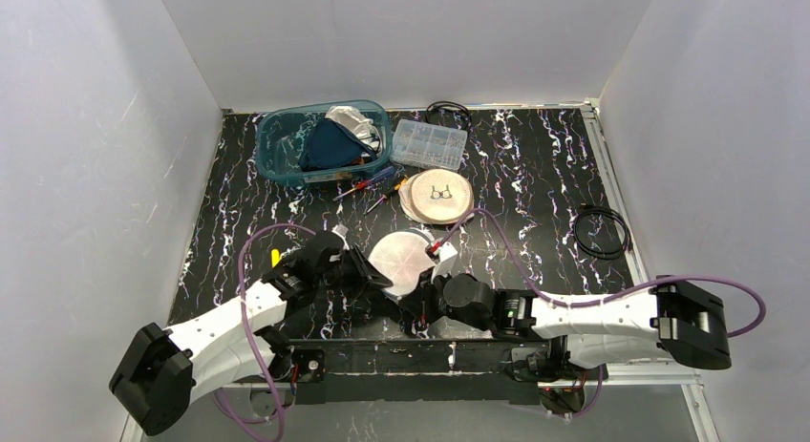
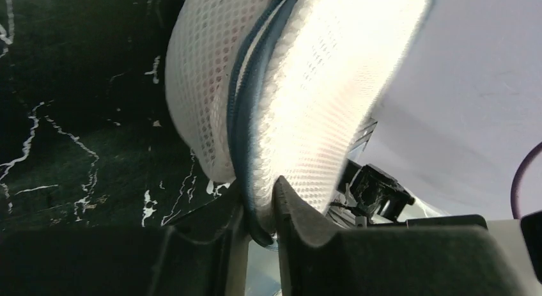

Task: Unzip the laundry bag and remove the bra
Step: Unzip the laundry bag at the center of the board.

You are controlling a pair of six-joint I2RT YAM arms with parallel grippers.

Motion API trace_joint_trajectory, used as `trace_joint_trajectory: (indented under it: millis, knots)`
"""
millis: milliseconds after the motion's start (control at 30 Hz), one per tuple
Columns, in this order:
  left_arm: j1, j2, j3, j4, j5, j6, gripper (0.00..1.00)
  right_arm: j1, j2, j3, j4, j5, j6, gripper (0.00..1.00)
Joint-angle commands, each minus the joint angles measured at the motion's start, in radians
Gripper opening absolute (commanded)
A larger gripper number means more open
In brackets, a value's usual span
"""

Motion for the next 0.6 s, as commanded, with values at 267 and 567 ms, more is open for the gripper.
trace_joint_trajectory:
  millis: [267,567]
  knots:
    - [-0.003,-0.01,0.117,-0.088,-0.045,0.118,0.0,0.012,-0.221,0.003,-0.387,0.211,0.031,0.01]
    - [0.025,0.046,0.155,-0.067,0.137,0.277,0.0,0.013,-0.309,-0.02,-0.617,0.448,0.16,0.01]
